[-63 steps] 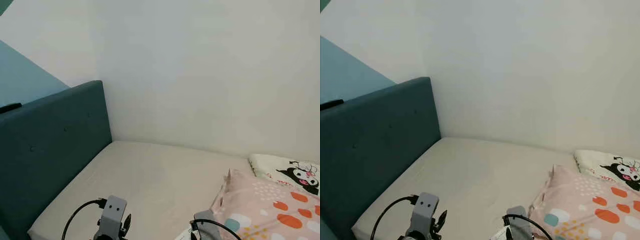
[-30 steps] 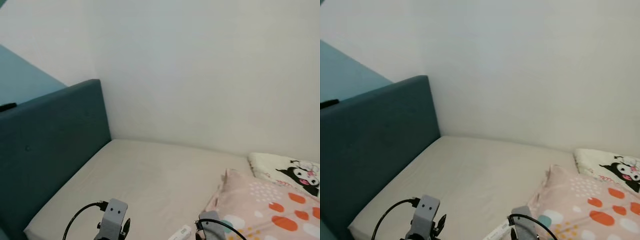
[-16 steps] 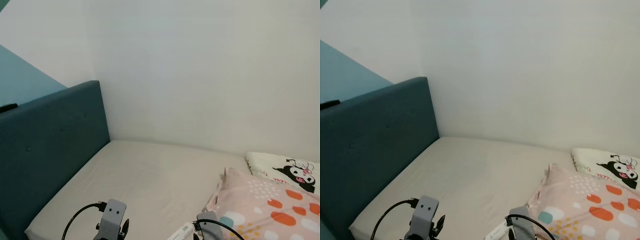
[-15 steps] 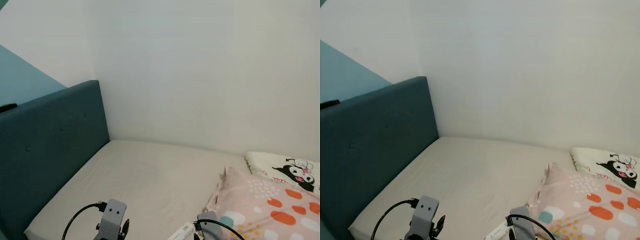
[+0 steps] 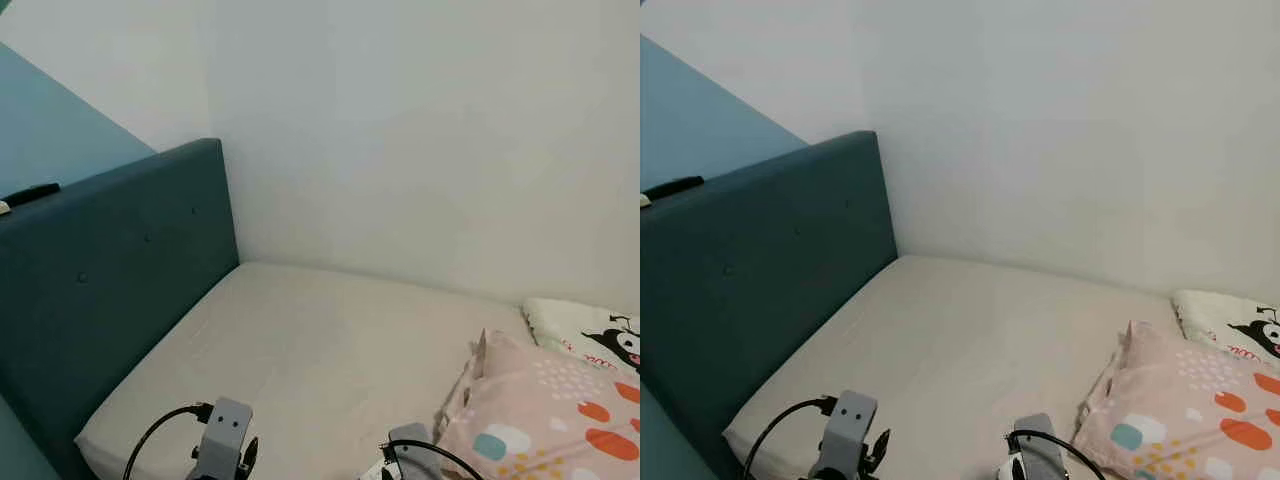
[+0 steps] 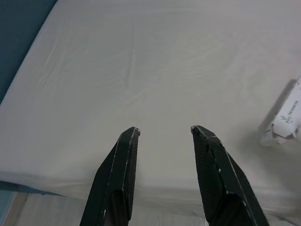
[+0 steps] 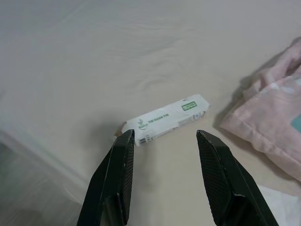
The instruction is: Clean up the room
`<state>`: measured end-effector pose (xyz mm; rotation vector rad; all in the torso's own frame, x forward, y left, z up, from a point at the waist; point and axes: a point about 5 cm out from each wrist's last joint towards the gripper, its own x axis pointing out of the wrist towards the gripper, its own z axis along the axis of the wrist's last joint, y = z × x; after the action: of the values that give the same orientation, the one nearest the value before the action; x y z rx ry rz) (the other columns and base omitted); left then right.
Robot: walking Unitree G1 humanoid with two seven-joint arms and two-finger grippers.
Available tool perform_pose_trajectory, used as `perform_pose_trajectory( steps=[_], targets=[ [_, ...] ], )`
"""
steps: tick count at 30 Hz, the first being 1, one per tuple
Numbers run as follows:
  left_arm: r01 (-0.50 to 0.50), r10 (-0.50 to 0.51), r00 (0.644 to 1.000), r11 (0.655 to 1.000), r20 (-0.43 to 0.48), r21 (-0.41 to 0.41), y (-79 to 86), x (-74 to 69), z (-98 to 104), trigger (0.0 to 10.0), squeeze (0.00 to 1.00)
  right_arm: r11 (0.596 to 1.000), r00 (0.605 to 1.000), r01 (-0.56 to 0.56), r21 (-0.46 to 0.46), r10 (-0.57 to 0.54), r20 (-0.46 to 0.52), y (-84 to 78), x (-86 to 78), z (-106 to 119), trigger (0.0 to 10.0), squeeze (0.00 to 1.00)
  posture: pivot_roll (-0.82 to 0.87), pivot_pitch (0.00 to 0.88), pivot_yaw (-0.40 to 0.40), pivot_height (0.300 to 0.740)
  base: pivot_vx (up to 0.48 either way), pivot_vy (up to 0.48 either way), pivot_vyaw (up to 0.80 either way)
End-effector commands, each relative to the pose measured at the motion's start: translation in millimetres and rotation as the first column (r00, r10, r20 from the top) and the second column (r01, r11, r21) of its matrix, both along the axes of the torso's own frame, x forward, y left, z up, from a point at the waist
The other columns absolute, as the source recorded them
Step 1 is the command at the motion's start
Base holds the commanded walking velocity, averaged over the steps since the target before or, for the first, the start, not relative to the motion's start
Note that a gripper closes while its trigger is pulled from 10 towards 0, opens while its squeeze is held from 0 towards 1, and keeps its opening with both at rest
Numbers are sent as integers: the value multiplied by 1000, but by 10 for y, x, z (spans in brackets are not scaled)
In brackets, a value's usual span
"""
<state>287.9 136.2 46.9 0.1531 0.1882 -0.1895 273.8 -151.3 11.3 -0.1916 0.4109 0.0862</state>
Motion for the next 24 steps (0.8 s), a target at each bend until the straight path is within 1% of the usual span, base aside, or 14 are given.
perform_pose_trajectory(
  steps=[1,2,10,12,15,20,24],
  targets=[
    [21,-20,1000,1000,-7,7,-16,-22,-24,10000,0,1000,1000,7,-1,-7,-13,-11,-32,-26,10000,0,-27,69,19,740,0,0,0],
    [21,-20,1000,1000,-7,7,-16,-22,-24,10000,0,1000,1000,7,-1,-7,-13,-11,-32,-26,10000,0,-27,69,19,740,0,0,0],
    [27,-27,1000,1000,-15,7,-40,-30,-32,10000,0,1000,1000,11,-3,-11,-13,-27,-42,-24,10000,0,-32,71,17,740,0,-480,0],
    [24,-24,999,1000,-44,-15,-40,-34,-57,10000,0,1000,1000,11,-3,-11,-13,-30,-42,-22,10000,0,-32,72,16,740,0,0,0],
    [22,-24,998,999,-53,-39,-38,-34,-67,10000,0,1000,1000,11,-3,-11,-12,-30,-39,-20,10000,0,-32,72,16,740,0,300,0],
    [24,-25,999,999,-46,-23,-32,-35,-61,10000,0,1000,1000,10,-3,-10,-11,-29,-35,-16,10000,0,-32,73,16,740,0,444,0],
    [8,-8,1000,1000,-24,-7,-9,-25,-45,10000,0,1000,1000,10,-2,-10,-11,-28,-35,-15,10000,0,-32,74,17,740,0,0,0]
  ],
)
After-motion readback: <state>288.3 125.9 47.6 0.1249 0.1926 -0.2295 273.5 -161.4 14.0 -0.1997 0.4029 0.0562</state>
